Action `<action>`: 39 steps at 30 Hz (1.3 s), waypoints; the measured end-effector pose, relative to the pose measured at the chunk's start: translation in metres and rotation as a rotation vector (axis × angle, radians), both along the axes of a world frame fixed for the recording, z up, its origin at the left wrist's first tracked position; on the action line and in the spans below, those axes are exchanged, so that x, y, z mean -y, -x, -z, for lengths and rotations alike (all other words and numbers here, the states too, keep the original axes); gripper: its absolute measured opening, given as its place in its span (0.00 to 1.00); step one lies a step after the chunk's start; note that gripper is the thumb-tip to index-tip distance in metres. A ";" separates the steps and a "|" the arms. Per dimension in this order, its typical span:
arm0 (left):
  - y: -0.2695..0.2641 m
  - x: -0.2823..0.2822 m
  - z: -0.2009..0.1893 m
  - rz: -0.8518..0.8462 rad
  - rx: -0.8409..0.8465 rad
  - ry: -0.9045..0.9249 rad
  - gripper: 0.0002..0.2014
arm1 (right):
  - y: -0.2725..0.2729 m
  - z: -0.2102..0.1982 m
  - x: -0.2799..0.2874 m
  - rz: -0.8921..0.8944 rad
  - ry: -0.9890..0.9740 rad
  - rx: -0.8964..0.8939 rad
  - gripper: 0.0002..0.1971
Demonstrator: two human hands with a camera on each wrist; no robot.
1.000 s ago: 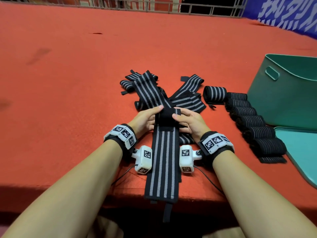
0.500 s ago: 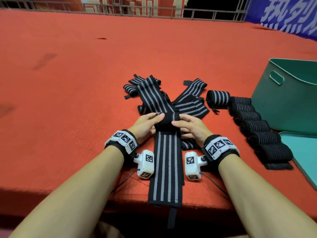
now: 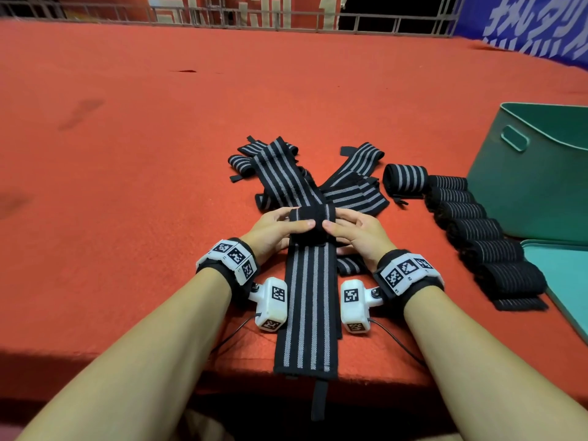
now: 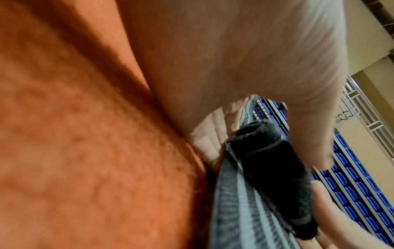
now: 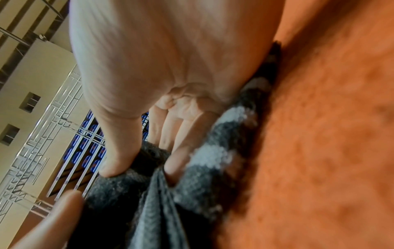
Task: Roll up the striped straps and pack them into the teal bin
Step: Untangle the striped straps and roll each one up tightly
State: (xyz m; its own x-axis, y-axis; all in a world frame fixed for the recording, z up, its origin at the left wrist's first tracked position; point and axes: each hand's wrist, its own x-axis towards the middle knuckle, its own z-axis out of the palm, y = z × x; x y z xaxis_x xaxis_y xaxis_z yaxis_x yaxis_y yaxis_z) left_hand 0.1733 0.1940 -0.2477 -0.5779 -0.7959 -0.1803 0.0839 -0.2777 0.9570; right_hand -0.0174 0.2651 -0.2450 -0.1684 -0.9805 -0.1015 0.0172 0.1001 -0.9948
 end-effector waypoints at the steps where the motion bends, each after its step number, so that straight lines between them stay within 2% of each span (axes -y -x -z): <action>1: -0.001 0.001 0.000 0.007 0.000 0.004 0.25 | 0.000 0.000 0.000 -0.002 0.000 0.005 0.19; 9: -0.004 0.000 0.004 -0.027 0.037 0.055 0.19 | 0.001 -0.003 0.000 -0.098 -0.023 0.018 0.25; 11: -0.003 0.002 0.004 -0.039 0.021 0.045 0.21 | 0.002 -0.002 0.000 -0.105 -0.017 0.028 0.26; 13: -0.001 0.001 0.002 -0.027 0.015 0.040 0.22 | 0.004 -0.001 -0.001 -0.081 0.016 0.041 0.27; 18: 0.008 -0.003 -0.009 0.012 0.065 0.023 0.16 | 0.007 0.009 -0.001 0.062 0.129 0.010 0.33; 22: 0.010 -0.006 -0.010 0.042 0.107 0.053 0.20 | 0.003 0.012 0.001 0.053 0.146 0.040 0.36; 25: 0.007 -0.004 -0.008 0.029 0.128 0.098 0.21 | 0.003 0.010 0.002 0.030 0.119 0.054 0.36; 29: 0.003 -0.002 -0.006 -0.015 0.089 0.075 0.17 | 0.002 0.001 0.003 0.013 -0.015 0.067 0.26; 32: 0.002 -0.005 -0.005 0.004 0.040 0.077 0.17 | 0.000 -0.005 0.004 -0.025 -0.100 -0.009 0.38; 34: -0.001 -0.003 -0.002 -0.009 0.004 0.071 0.18 | -0.003 -0.008 0.004 -0.029 -0.115 -0.059 0.35; 39: -0.005 -0.002 0.001 0.007 -0.033 0.069 0.19 | -0.002 -0.009 0.002 -0.029 -0.102 -0.058 0.20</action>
State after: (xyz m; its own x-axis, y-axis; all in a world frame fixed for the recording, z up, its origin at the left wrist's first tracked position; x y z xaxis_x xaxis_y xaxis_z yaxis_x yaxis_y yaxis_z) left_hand 0.1786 0.1957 -0.2492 -0.5883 -0.8017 -0.1058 0.1138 -0.2117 0.9707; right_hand -0.0155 0.2631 -0.2356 -0.1482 -0.9702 -0.1916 -0.0446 0.2000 -0.9788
